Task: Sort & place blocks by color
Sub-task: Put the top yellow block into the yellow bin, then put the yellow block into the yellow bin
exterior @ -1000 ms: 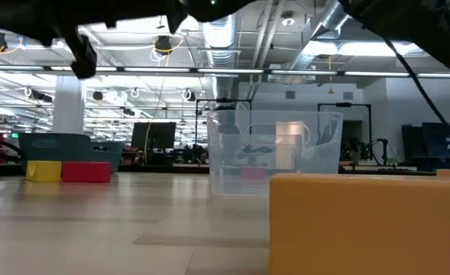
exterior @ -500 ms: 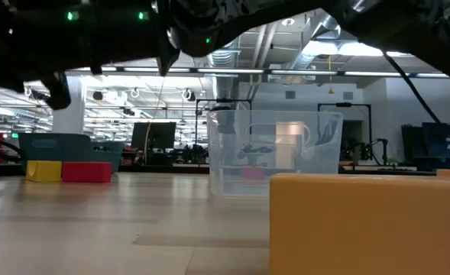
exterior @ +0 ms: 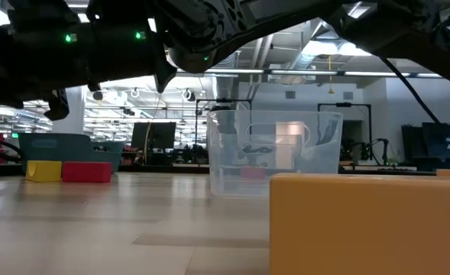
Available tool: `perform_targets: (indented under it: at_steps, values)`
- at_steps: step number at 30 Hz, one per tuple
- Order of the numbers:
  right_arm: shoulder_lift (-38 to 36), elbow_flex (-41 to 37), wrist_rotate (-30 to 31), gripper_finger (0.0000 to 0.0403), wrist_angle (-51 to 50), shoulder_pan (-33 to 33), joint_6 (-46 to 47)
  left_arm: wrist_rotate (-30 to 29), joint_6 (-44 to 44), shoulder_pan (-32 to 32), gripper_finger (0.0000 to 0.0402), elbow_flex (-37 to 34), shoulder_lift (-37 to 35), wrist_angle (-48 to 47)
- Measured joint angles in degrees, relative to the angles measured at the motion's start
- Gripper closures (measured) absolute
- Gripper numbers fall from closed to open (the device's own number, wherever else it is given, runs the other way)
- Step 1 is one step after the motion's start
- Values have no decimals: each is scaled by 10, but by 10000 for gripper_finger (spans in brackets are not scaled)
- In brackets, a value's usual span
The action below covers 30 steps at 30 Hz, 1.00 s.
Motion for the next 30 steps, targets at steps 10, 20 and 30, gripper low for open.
perform_targets:
  at_steps: [10,20,30]
  values:
    - [0,0,0,314,-1,-3,2,5,25,0,180,0,31,0]
    - [0,0,1,273,0,-3,2,15,33,0,180,0,32,0]
    - [0,0,3,266,22,-3,46,28,20,0,180,0,32,0]
